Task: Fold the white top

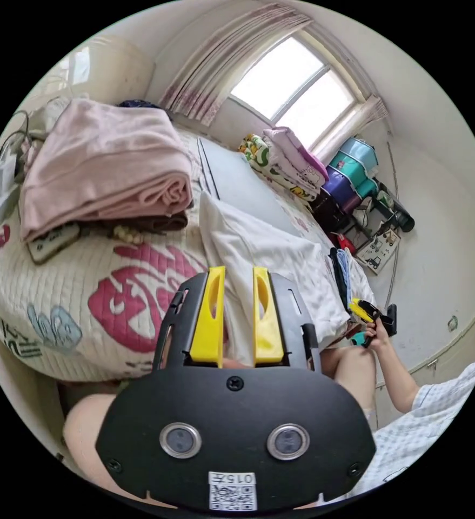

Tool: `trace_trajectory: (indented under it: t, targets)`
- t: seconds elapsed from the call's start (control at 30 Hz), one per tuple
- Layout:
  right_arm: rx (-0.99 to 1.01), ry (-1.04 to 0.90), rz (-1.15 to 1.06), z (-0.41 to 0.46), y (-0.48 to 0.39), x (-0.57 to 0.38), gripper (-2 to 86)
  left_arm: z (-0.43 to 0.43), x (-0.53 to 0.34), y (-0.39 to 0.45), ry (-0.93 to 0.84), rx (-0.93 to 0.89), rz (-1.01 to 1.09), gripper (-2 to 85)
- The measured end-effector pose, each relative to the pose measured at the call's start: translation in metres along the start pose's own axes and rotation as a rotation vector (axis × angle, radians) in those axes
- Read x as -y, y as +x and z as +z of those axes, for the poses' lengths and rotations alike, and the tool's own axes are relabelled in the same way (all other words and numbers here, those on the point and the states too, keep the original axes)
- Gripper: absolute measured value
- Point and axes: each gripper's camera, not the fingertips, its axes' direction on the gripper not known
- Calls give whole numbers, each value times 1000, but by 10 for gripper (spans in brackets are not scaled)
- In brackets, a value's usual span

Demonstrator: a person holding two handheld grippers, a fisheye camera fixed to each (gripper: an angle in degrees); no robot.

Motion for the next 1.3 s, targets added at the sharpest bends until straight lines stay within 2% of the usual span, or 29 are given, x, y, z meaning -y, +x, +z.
trace_trajectory:
  t: [0.13,0.3,0.43,0.57,0.73,0.83,1.0,1.13,1.2,1.3]
  targets:
    - [-29,-70,12,22,29,-13,108,10,-39,4,-118,-59,-65,110]
    - [-13,-172,-18,40,42,-10,84,36,-55,21,-230,-23,-61,106]
    - [18,-128,1,36,57,-16,57,37,-59,25,-211,-1,-79,42]
    - [-57,-92,-59,28,56,-29,23,26,-58,34,-182,-57,-81,12]
    - [16,-5,-118,2,62,-53,11,2,-62,54,-123,-50,-95,3]
    - [-65,-28,-185,0,59,-66,12,-3,-69,66,-139,-41,-101,7]
    - [-170,-90,-237,8,62,-85,25,-4,-71,96,-160,73,-83,42]
    - [-195,49,-198,-19,73,-106,25,-31,-59,138,-47,168,40,79]
    - [-154,128,-211,-33,76,-118,21,-32,-53,163,-56,157,154,78]
    - [-13,256,-383,-51,68,-146,9,-15,-46,203,-130,109,305,91]
